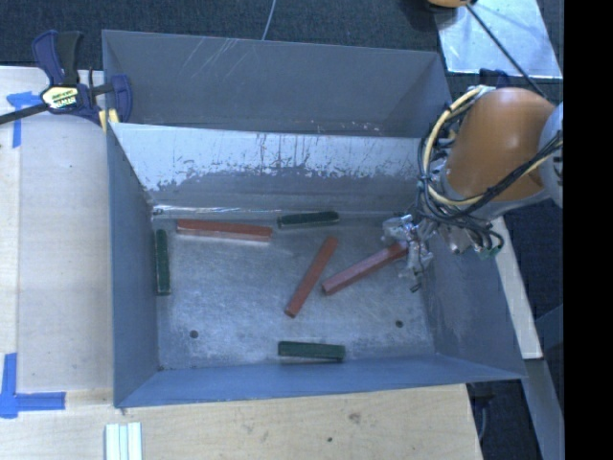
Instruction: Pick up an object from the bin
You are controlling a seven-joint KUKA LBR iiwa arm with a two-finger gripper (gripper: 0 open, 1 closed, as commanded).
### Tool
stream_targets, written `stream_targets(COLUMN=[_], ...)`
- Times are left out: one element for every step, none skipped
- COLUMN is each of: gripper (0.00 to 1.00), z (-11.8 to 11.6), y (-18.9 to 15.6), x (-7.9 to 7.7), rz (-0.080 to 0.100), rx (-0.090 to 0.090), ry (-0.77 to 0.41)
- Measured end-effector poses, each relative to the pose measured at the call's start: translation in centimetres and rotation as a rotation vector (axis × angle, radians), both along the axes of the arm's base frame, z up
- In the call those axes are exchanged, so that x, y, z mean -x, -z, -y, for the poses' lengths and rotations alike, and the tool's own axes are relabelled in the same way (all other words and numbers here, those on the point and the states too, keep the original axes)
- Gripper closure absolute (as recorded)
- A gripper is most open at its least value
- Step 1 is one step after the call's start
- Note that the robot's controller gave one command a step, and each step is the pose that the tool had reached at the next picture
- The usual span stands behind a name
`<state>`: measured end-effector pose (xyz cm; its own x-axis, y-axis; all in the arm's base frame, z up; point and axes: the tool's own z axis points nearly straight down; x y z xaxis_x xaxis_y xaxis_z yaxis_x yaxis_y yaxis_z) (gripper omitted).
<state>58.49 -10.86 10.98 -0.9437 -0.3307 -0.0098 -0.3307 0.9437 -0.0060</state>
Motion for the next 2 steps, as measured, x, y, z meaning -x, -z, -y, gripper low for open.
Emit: stream_targets(gripper=[1.0, 1.0], z=[-0.3, -0.5], y=[-8.7, -14.8], x=[1.1, 1.4], rz=[-0.011, 0.0], rx=[-0.003, 0.0], ry=[-0.024, -0.014])
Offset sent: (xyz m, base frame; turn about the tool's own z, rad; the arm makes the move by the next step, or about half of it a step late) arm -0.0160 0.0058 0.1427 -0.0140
